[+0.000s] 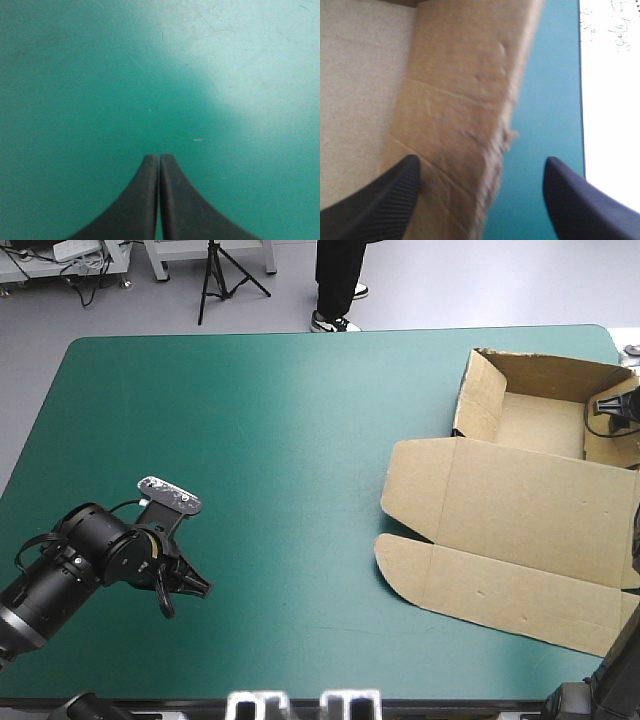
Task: Fold the box
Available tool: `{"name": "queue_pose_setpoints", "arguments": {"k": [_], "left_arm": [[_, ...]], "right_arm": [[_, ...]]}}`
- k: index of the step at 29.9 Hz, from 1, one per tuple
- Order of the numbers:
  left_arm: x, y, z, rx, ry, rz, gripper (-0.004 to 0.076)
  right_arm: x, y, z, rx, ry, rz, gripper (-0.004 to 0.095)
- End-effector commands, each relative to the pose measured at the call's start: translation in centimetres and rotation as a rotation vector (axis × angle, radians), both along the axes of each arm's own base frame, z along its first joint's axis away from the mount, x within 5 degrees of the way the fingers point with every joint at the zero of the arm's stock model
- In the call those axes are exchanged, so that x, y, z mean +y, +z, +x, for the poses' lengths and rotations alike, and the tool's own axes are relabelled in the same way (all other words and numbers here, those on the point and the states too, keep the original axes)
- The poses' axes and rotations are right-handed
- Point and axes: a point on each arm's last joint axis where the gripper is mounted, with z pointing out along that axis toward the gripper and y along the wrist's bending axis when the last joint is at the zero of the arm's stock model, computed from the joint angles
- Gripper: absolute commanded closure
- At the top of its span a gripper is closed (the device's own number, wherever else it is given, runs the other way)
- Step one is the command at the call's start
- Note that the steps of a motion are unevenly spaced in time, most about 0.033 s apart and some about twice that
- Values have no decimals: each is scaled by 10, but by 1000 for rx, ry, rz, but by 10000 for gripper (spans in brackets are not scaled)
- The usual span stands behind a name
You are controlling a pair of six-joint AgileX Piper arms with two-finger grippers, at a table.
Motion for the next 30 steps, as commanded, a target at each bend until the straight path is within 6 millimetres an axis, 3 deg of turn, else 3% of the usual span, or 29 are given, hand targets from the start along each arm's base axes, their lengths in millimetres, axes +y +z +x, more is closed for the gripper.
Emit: {"name": "queue_pose_setpoints", "arguments": {"k": [1, 5, 8, 10, 12, 16, 21, 25, 30], "left_arm": [[0, 11, 2, -69, 3, -31, 729], [0, 12, 2, -76, 1, -35, 729], [-1, 12, 3, -83, 0, -40, 730], [-1, 12, 4, -93, -1, -47, 730], [-2, 13, 5, -108, -3, -57, 730], [-4, 14, 7, -137, -10, -76, 730], [-4, 14, 7, -141, -11, -78, 730], [-4, 14, 7, -141, -11, -78, 730], [-5, 15, 8, -147, -17, -80, 730]], "right_arm": [[-11, 51, -15, -138, -56, -74, 39], [-10, 90, -24, -212, -72, -83, 65], [7, 135, -33, -360, -45, -7, 105], [30, 167, -40, -475, 30, 112, 163], [52, 186, -47, -528, 159, 182, 241], [110, 216, -59, -614, 381, 235, 542], [174, 226, -67, -603, 540, 207, 921], [224, 216, -72, -531, 644, 208, 925], [262, 187, -92, -379, 720, 149, 925]]}}
